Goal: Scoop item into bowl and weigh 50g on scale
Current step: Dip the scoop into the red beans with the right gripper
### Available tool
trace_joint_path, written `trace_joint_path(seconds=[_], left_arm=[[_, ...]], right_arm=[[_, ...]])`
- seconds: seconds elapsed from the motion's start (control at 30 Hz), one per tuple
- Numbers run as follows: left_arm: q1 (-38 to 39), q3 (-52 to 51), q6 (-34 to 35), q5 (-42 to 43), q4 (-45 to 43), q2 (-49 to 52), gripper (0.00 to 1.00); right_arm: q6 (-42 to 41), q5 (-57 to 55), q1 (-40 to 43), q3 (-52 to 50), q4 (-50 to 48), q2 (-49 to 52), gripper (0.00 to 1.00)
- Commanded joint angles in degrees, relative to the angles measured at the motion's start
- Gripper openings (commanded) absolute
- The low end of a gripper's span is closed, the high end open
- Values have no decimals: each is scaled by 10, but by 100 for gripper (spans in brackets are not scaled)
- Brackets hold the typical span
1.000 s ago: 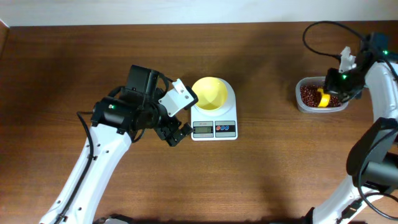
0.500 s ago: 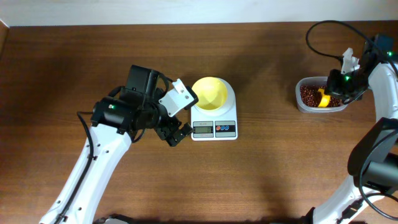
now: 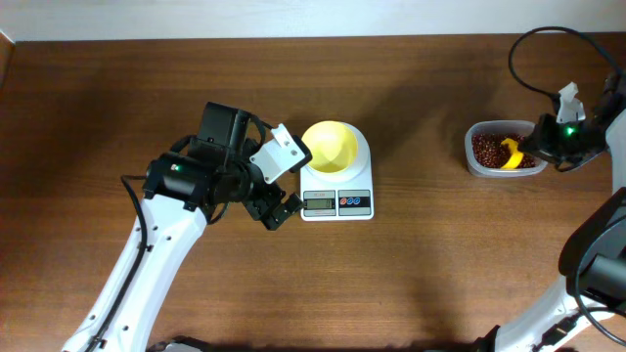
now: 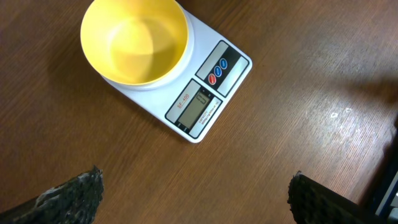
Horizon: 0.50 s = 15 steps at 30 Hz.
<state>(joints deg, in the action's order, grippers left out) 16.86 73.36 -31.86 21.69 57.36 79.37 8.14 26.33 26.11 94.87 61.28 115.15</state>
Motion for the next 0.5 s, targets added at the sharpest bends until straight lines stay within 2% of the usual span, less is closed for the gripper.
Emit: trace_joint_path(seconds=[0.0,0.47], left_arm=[[0,-5,3,10,-1,-5,99],[0,-5,3,10,-1,-5,99]], right_arm=[[8,20,-7,-22,-4,7,4],[-10,78,-10,-64,-54,7,4]])
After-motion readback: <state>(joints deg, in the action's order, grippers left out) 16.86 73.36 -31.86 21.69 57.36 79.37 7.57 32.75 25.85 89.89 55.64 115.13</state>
